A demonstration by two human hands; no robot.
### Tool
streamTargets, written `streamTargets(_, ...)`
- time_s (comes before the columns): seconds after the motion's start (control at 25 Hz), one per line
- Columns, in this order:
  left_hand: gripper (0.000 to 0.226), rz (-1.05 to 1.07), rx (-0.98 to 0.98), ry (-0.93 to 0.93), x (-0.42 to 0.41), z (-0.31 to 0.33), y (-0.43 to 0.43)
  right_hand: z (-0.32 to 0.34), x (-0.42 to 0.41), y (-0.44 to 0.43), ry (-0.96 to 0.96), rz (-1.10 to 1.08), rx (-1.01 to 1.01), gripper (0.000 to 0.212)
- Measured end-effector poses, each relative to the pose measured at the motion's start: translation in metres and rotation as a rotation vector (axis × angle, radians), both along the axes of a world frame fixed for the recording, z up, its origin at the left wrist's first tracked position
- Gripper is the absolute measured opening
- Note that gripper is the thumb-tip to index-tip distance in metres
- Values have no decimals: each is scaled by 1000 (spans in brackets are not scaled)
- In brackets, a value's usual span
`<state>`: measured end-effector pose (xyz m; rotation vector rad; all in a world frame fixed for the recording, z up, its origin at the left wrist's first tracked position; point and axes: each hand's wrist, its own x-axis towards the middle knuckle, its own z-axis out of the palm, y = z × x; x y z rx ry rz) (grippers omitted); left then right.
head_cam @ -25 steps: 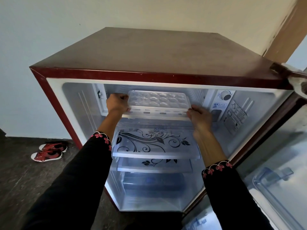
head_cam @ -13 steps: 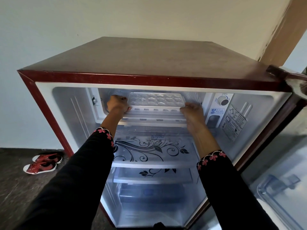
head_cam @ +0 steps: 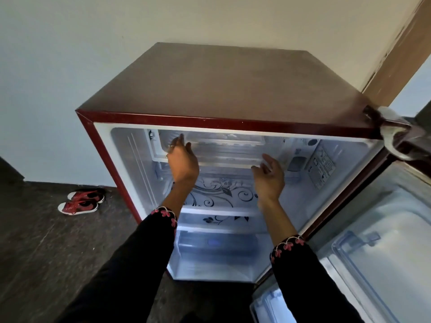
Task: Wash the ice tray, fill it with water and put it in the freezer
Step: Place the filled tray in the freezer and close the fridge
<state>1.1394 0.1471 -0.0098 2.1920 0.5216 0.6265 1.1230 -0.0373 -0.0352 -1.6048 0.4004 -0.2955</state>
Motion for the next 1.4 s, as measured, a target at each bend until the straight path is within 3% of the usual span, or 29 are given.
streamTargets(0.16, 36, -188, 42, 37, -49, -6, -20, -6, -53, 0, 108, 9, 87, 39)
streamTargets(0.28, 30, -471, -16, 155, -88, -14, -36, -8, -108, -11, 199, 22, 87, 44)
streamTargets(0.4, 46, -799, 25, 257, -128, -17, -67, -25, -176, -34, 252, -1, 140, 44)
streamTargets(0.52, 58, -984, 95, 237, -167, -5, -112, -34, -259, -58, 303, -48, 247, 46)
streamTargets(0.72, 66, -1241, 153, -66, -259, 29, -195, -45, -392, -109, 366, -320, 330, 42)
streamTargets(0.84, 67, -1308, 207, -318, -301, 50, -237, -58, -447, -148, 440, -518, 449, 15)
streamTargets(0.92, 67, -1348, 247, -490, -327, 66, -268, -68, -486, -174, 518, -706, 523, 8)
streamTargets(1.0, 67, -1374, 299, -597, -350, 78, -299, -74, -519, -202, 566, -935, 522, 43)
streamTargets(1.08, 69, -1367, 327, -661, -368, 90, -330, -61, -542, -231, 484, -1059, 442, 64)
streamTargets(1.24, 75, -1307, 452, -733, -391, 108, -381, -3, -542, -283, 182, -770, 202, 84)
streamTargets(1.4, 68, -1179, 491, -706, -418, 105, -412, 11, -540, -305, 160, -565, 38, 95)
